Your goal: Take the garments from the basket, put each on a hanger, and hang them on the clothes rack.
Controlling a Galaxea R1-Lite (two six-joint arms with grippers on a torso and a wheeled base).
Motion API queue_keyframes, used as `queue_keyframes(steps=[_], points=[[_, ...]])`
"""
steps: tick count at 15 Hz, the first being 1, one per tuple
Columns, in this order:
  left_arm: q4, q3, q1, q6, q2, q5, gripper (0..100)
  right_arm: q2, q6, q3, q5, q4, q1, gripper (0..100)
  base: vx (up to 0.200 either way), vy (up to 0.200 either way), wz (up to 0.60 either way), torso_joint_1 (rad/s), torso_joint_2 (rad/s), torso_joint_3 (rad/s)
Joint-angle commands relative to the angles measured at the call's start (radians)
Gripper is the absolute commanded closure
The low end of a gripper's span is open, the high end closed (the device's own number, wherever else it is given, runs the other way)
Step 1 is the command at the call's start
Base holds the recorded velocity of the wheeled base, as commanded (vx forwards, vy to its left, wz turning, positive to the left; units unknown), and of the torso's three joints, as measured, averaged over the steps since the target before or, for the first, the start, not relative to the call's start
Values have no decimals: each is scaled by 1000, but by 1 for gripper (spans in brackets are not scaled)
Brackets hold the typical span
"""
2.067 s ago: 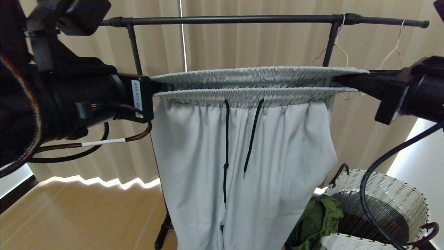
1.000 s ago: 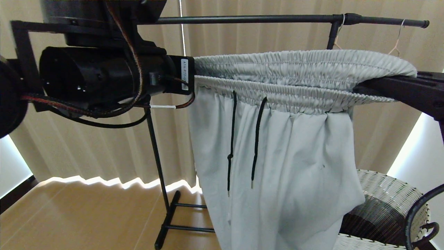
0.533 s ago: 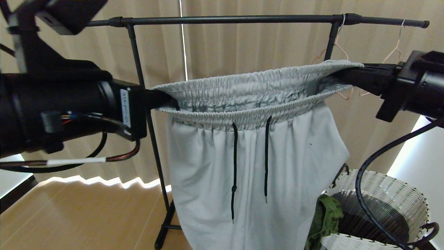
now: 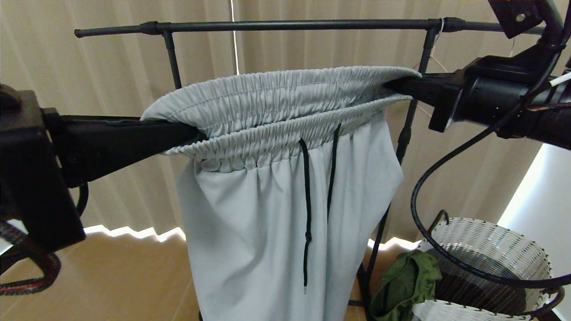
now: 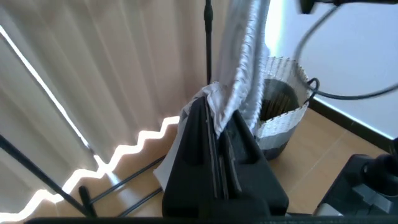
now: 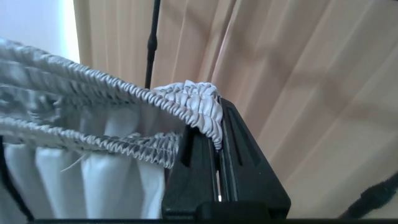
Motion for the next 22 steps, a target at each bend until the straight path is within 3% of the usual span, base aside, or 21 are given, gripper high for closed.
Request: queue_keyframes(steps=[1, 8, 12, 14, 16, 22], points=[[-1, 10, -3, 0, -12, 0, 100, 58, -1, -11, -1, -33, 0, 100, 0, 0, 0, 0, 0, 0], [-4, 28, 1, 2, 5, 3, 100, 67, -1, 15, -9, -59, 0, 100, 0, 0, 0, 0, 0, 0], [-1, -61, 92, -1, 117, 14, 100, -66, -3, 100, -16, -48, 6, 100, 0, 0, 0, 0, 0, 0], [-2, -134, 153, -1, 212, 35, 100, -158, -3, 156, -16, -44, 6, 100, 0, 0, 0, 0, 0, 0], [-7, -209, 166, -12, 301, 149, 100, -238, -1, 216, -16, -44, 5, 100, 0, 0, 0, 0, 0, 0], [-7, -209, 155, -20, 284, 153, 100, -247, -1, 236, -18, -41, 2, 100, 0, 0, 0, 0, 0, 0]])
